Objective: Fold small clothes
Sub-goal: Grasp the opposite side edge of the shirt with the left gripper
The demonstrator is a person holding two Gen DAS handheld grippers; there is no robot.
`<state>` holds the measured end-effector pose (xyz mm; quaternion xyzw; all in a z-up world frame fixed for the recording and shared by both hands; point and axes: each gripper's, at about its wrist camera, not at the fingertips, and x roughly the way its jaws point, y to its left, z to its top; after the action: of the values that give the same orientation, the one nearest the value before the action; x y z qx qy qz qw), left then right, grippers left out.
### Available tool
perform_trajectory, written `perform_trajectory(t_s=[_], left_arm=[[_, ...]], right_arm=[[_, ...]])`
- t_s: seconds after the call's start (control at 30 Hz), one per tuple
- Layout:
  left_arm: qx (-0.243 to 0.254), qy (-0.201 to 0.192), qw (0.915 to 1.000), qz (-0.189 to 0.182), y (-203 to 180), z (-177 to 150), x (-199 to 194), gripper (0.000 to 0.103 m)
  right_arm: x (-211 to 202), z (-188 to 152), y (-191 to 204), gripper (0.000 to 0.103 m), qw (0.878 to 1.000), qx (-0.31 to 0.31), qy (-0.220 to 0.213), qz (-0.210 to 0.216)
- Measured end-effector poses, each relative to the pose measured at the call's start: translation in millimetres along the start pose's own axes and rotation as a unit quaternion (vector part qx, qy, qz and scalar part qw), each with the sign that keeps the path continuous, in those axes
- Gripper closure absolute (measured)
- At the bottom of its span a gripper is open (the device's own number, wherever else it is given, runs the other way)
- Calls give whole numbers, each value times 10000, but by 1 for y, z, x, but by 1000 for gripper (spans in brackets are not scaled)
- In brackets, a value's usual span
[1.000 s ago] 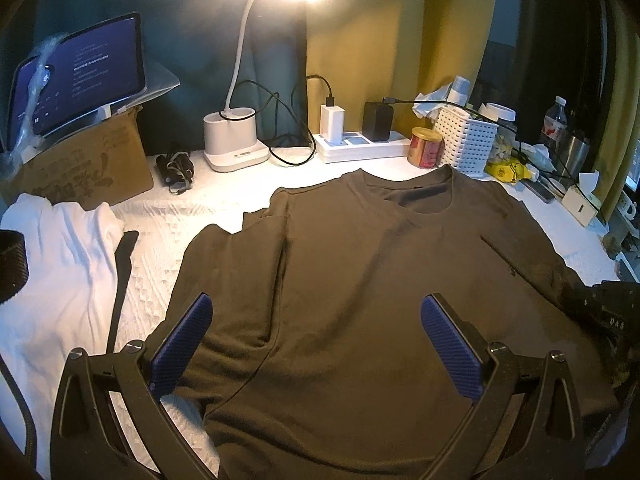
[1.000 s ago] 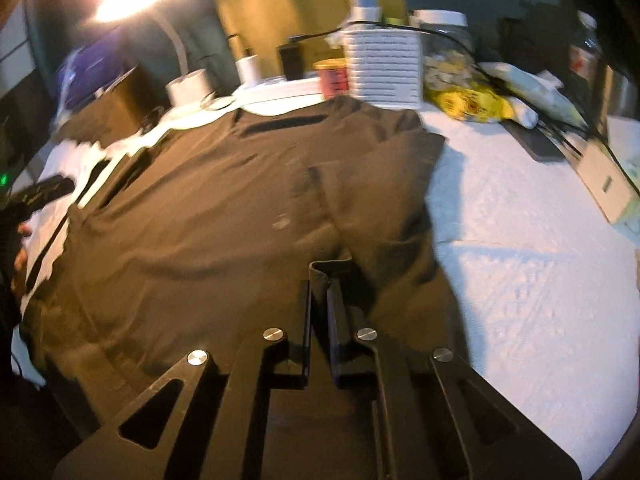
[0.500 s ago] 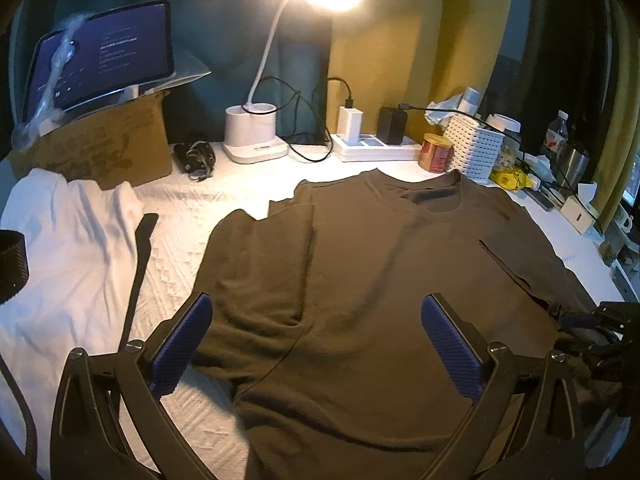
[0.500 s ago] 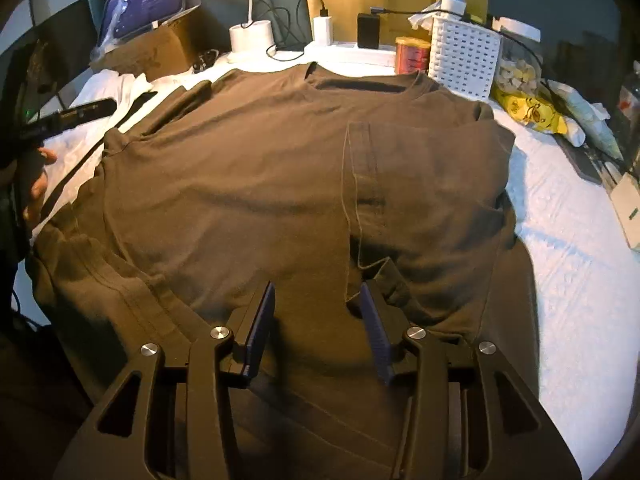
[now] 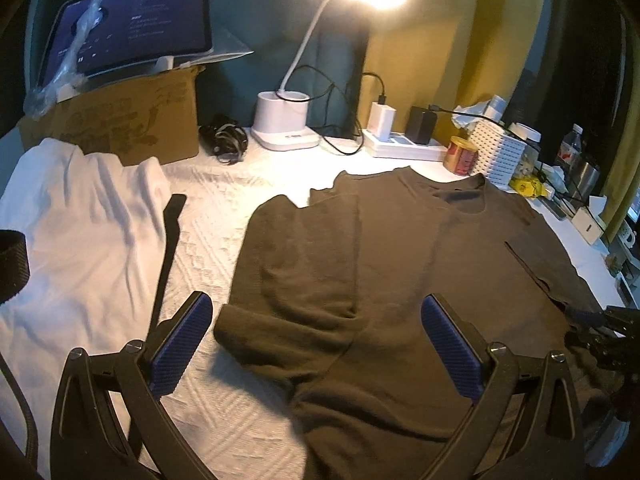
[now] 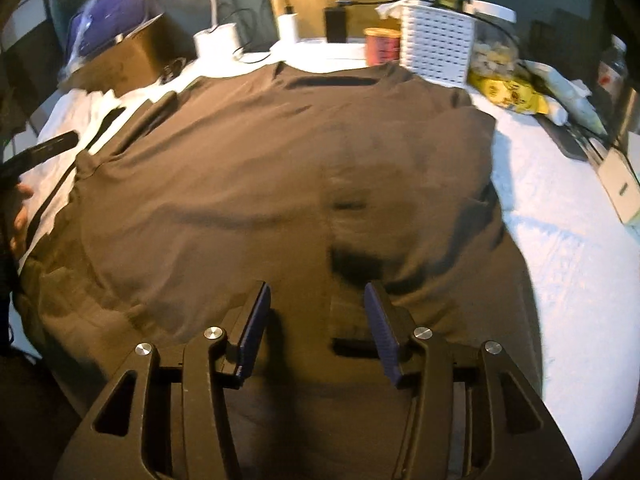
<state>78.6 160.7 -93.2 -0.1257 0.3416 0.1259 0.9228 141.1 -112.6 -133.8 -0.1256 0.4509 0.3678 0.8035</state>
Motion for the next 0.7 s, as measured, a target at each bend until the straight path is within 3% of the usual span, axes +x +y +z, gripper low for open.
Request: perform_trajectory(t_s=[0.43,0.7], left_arm=[[-47,71,9997,-210,17,11,17,1],[109,382,9986,-349,24,20,47,1]], right_arm=[[-19,38,14,51,9983,-118,-428,-382],[-6,55,17,51,9983,-25,-356,-460]])
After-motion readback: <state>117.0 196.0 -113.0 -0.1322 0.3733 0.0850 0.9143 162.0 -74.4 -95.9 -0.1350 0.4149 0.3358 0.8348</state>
